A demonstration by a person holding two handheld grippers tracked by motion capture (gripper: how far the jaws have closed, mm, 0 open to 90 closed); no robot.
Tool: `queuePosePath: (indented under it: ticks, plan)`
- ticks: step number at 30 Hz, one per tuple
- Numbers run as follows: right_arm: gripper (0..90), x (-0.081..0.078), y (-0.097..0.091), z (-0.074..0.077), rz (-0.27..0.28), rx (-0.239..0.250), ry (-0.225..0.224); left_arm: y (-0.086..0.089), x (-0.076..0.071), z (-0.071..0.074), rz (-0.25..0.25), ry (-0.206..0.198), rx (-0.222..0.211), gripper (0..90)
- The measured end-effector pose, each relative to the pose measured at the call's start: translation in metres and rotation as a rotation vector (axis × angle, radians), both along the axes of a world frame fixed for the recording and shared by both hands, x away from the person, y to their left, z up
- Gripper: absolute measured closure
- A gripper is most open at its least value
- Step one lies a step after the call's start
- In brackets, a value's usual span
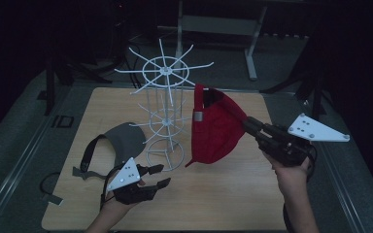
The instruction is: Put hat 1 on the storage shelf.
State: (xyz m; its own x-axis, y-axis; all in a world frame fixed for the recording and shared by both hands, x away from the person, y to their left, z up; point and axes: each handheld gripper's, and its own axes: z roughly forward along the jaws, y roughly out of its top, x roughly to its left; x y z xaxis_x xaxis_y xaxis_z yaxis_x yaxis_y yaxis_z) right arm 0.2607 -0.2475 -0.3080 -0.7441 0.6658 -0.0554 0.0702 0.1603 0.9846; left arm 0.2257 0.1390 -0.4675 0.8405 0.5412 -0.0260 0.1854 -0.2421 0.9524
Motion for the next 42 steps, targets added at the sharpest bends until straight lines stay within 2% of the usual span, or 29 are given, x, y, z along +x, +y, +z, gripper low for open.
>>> queuePosePath:
  ticks: [1, 4, 7, 8, 9, 10, 12, 13, 14, 16, 17, 19, 20, 22, 23, 24, 26, 28, 29, 31, 32, 33, 34, 37, 40, 42]
  plan:
    - [72.9, -0.002, -0.004, -0.002, 0.000, 0.000, 0.000, 0.001, 0.000, 0.000, 0.003, 0.001, 0.002, 51.4]
    - [71.1, -0.005, -0.008, -0.004, -0.011, 0.000, -0.012, 0.005, -0.001, -0.002, 0.013, 0.005, 0.004, 51.4]
    - [62.6, -0.012, -0.020, -0.009, -0.013, 0.007, -0.018, 0.009, -0.003, -0.002, 0.022, 0.006, 0.005, 51.4]
    - [62.6, -0.012, -0.020, -0.009, -0.013, 0.007, -0.018, 0.010, -0.003, -0.002, 0.025, 0.006, 0.005, 51.4]
    - [60.6, -0.013, -0.021, -0.011, -0.017, 0.003, -0.015, 0.011, -0.003, -0.003, 0.029, 0.008, 0.002, 51.4]
    - [54.4, -0.014, -0.025, -0.015, -0.035, -0.008, -0.014, 0.013, -0.004, -0.003, 0.033, 0.010, -0.002, 51.4]
    - [52.7, -0.014, -0.028, -0.018, -0.039, -0.014, -0.010, 0.016, -0.004, -0.004, 0.039, 0.015, 0.000, 51.4]
    - [47.5, -0.014, -0.032, -0.025, -0.055, -0.019, 0.011, 0.017, -0.004, -0.004, 0.041, 0.016, -0.002, 51.4]
    - [46.1, -0.013, -0.035, -0.030, -0.060, -0.023, 0.029, 0.019, -0.004, -0.005, 0.047, 0.017, -0.001, 51.4]
    - [43.6, -0.012, -0.037, -0.033, -0.063, -0.025, 0.037, 0.021, -0.005, -0.006, 0.051, 0.014, 0.001, 51.4]
    - [36.6, -0.010, -0.041, -0.044, -0.089, -0.035, 0.058, 0.022, -0.005, -0.006, 0.058, 0.015, 0.002, 51.5]
    - [29.2, -0.008, -0.044, -0.053, -0.107, -0.053, 0.070, 0.024, -0.005, -0.008, 0.062, 0.019, 0.001, 51.5]
    - [29.2, -0.008, -0.044, -0.053, -0.107, -0.053, 0.070, 0.025, -0.005, -0.009, 0.066, 0.022, 0.002, 51.5]
    - [17.7, -0.004, -0.047, -0.066, -0.101, -0.080, 0.095, 0.028, -0.005, -0.012, 0.070, 0.025, 0.004, 51.5]
    - [15.4, -0.003, -0.049, -0.073, -0.098, -0.089, 0.108, 0.030, -0.005, -0.014, 0.072, 0.030, 0.001, 51.5]
    - [10.9, 0.000, -0.050, -0.086, -0.108, -0.111, 0.136, 0.032, -0.005, -0.015, 0.076, 0.031, 0.000, 51.4]
    - [10.6, 0.003, -0.052, -0.100, -0.148, -0.140, 0.152, 0.034, -0.006, -0.017, 0.082, 0.037, -0.001, 51.4]
    - [10.7, 0.006, -0.057, -0.113, -0.172, -0.133, 0.178, 0.037, -0.006, -0.021, 0.088, 0.043, 0.000, 51.4]
    - [12.8, 0.007, -0.060, -0.119, -0.198, -0.129, 0.194, 0.038, -0.007, -0.022, 0.091, 0.047, -0.002, 51.4]
    - [17.8, 0.009, -0.066, -0.127, -0.205, -0.109, 0.211, 0.041, -0.007, -0.024, 0.097, 0.052, -0.002, 51.4]
    - [18.9, 0.009, -0.068, -0.133, -0.233, -0.124, 0.208, 0.042, -0.007, -0.025, 0.100, 0.055, -0.001, 51.4]
    - [18.9, 0.009, -0.068, -0.133, -0.233, -0.124, 0.208, 0.042, -0.007, -0.025, 0.100, 0.055, -0.001, 51.4]
    - [15.4, 0.009, -0.070, -0.143, -0.298, -0.160, 0.183, 0.044, -0.008, -0.028, 0.107, 0.059, -0.005, 51.4]
    - [13.3, 0.014, -0.076, -0.157, -0.302, -0.184, 0.209, 0.048, -0.009, -0.030, 0.115, 0.063, -0.006, 51.4]
    - [13.0, 0.018, -0.085, -0.174, -0.339, -0.201, 0.188, 0.050, -0.010, -0.032, 0.121, 0.057, -0.003, 51.4]
    - [12.6, 0.020, -0.092, -0.185, -0.344, -0.190, 0.200, 0.052, -0.011, -0.034, 0.126, 0.055, 0.001, 51.4]
